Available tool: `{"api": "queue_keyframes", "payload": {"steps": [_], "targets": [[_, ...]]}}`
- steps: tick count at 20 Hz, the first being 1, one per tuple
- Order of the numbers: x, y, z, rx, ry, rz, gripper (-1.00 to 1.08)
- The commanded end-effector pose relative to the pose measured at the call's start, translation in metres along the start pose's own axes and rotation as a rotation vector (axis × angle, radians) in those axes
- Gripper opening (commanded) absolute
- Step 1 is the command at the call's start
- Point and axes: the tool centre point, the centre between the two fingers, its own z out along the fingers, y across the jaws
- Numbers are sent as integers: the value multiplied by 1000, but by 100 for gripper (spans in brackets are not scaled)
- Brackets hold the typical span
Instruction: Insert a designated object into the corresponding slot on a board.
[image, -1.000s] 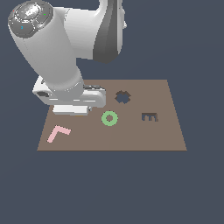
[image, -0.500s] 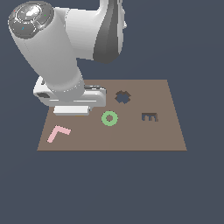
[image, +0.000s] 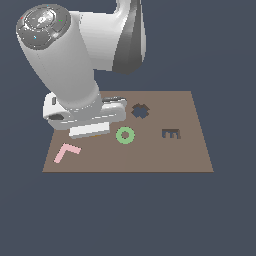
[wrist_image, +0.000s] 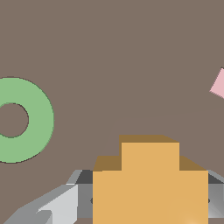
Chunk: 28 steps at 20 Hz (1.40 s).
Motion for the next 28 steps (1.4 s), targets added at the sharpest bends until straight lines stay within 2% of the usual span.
{"api": "queue_keyframes", "payload": {"steps": [1, 7, 16, 28], "targets": [[5, -5, -1, 0, 1, -75, -100], [18, -24, -2, -1, 1, -308, -100], [29, -66, -4, -1, 1, -756, -100], [12, -123, -7, -2, 1, -1367, -100]]}}
